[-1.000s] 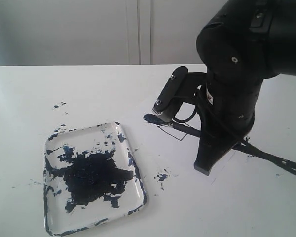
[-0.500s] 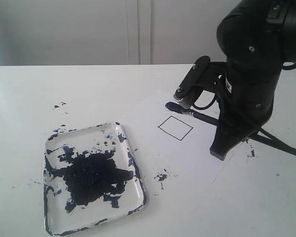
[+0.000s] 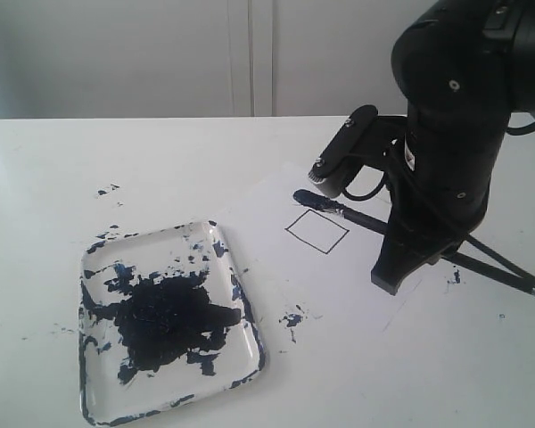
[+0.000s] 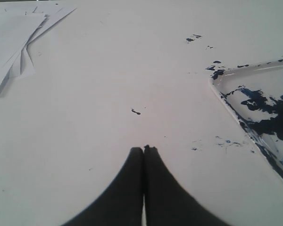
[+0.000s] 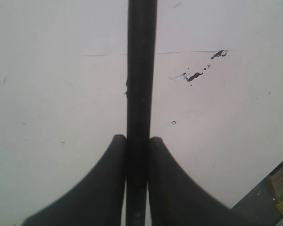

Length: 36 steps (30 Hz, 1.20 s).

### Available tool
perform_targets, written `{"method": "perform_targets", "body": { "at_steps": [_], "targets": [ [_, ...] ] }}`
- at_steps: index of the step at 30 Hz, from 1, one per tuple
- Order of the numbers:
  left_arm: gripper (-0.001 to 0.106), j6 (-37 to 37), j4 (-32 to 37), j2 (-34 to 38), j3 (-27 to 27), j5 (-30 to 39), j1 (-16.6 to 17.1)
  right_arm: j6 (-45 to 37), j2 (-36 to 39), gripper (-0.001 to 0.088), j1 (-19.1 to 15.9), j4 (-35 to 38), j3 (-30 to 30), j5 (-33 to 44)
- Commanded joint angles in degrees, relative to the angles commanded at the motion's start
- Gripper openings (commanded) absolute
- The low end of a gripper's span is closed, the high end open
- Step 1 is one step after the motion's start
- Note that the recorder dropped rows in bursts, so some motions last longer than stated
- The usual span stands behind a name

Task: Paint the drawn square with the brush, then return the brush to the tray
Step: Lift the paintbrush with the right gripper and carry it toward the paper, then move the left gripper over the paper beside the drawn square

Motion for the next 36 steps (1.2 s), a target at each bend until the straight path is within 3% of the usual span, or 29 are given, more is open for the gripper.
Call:
{"method": "perform_targets", "body": {
  "at_steps": [3,6,9,16,21,24,31,36],
  "targets": [
    [0.000,-3.7,-4.6,0.0,0.0,-8.4,0.0,0.0,0.0,0.0000,0.0,0.0,0.0,0.0],
    [0.000,-16.3,-13.8,0.0,0.0,-15.6,0.0,0.1,0.0,0.0000,0.0,0.0,0.0,0.0],
    [0.000,-23.5,-15.5,0.0,0.0,-18.2,0.0,0.2,0.0,0.0000,0.0,0.0,0.0,0.0],
    [0.000,-27.6,-15.9,0.0,0.0,-19.6,0.0,-0.1,0.0,0.0000,0.0,0.0,0.0,-1.0],
    [0.000,-28.4,-14.9,0.0,0.0,-14.4,0.0,-1.0,0.0,0.0000,0.0,0.0,0.0,-1.3],
    [0.000,-28.2,-10.1,0.0,0.0,-11.3,-0.5,-1.6,0.0,0.0000,0.0,-0.2,0.0,-1.6],
    [0.000,-28.1,-3.1,0.4,-4.4,-11.4,-7.5,-1.6,0.0,0.0000,0.0,-0.3,0.0,-5.2],
    [0.000,-28.1,-0.1,9.4,-6.9,-17.0,-12.9,-1.6,0.0,0.0000,0.0,-0.3,0.0,-6.2]
  ]
}}
